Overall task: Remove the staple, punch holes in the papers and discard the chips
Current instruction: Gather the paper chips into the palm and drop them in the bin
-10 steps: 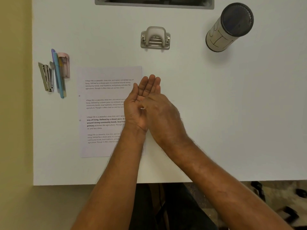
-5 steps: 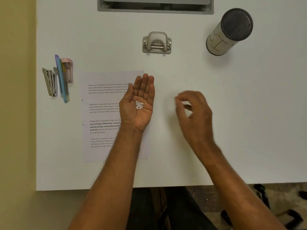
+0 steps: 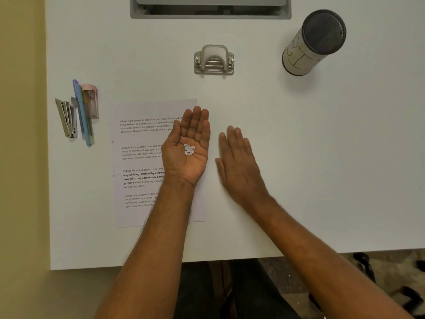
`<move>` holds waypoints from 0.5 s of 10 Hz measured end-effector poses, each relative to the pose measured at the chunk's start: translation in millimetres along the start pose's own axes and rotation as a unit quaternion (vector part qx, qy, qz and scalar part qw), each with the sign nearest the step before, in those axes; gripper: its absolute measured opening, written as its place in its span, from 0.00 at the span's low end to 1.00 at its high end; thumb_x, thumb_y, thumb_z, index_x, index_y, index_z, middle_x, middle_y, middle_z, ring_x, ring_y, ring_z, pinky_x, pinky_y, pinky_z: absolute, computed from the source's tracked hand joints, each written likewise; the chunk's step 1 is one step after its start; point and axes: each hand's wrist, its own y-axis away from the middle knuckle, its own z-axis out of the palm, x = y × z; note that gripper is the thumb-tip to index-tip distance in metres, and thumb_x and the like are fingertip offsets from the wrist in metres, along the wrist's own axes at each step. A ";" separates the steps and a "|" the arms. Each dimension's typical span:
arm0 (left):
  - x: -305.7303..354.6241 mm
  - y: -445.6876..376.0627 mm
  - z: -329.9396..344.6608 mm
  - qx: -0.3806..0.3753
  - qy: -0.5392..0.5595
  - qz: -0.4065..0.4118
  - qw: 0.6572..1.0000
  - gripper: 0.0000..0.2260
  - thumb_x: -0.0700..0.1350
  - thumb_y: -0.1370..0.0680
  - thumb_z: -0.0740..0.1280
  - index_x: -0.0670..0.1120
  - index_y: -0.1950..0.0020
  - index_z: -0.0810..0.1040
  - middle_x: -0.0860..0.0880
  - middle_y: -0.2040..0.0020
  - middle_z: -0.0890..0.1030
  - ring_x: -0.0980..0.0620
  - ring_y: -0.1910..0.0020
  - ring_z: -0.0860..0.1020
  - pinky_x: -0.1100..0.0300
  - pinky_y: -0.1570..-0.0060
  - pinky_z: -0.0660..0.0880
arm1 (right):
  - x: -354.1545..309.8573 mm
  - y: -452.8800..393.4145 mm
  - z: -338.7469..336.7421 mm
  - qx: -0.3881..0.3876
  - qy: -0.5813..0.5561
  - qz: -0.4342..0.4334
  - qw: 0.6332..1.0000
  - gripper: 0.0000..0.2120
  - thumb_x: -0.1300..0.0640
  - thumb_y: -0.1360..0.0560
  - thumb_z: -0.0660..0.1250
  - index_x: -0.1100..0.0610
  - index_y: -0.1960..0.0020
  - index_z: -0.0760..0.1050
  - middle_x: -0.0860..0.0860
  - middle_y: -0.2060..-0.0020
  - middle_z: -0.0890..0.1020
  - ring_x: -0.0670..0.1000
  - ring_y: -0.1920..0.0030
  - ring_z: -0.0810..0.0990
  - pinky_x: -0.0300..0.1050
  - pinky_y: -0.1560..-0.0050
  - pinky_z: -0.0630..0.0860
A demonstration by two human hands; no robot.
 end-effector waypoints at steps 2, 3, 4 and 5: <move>3.1 1.5 1.5 0.006 0.000 0.002 1.000 0.21 0.45 0.13 0.57 0.34 0.48 0.86 0.36 0.45 0.86 0.38 0.45 0.86 0.48 0.49 0.85 | 22.6 8.3 -41.4 -0.098 -0.027 -0.053 0.993 0.26 0.69 0.17 0.54 0.65 0.19 0.65 0.62 0.20 0.68 0.63 0.20 0.66 0.59 0.21 0.66; 3.3 1.8 0.3 0.006 0.000 0.002 1.000 0.22 0.45 0.13 0.57 0.34 0.48 0.86 0.36 0.45 0.86 0.38 0.45 0.86 0.47 0.49 0.85 | 28.3 0.3 -55.5 -0.120 0.009 -0.068 0.990 0.25 0.64 0.18 0.50 0.65 0.24 0.72 0.62 0.28 0.75 0.64 0.28 0.73 0.62 0.31 0.74; 3.9 2.2 -2.7 0.007 -0.001 0.002 1.000 0.22 0.46 0.13 0.57 0.34 0.48 0.86 0.36 0.45 0.86 0.38 0.45 0.86 0.47 0.49 0.85 | 28.7 -17.0 -67.3 -0.142 0.088 -0.074 0.983 0.18 0.69 0.18 0.54 0.64 0.34 0.77 0.58 0.38 0.78 0.58 0.38 0.75 0.58 0.44 0.79; 3.5 2.4 -4.4 0.007 -0.002 0.002 1.000 0.21 0.46 0.13 0.57 0.34 0.48 0.86 0.36 0.45 0.86 0.38 0.45 0.86 0.47 0.49 0.85 | 26.5 -23.6 -70.7 -0.142 0.103 -0.072 0.982 0.17 0.72 0.19 0.58 0.60 0.36 0.77 0.54 0.40 0.77 0.55 0.40 0.75 0.55 0.47 0.79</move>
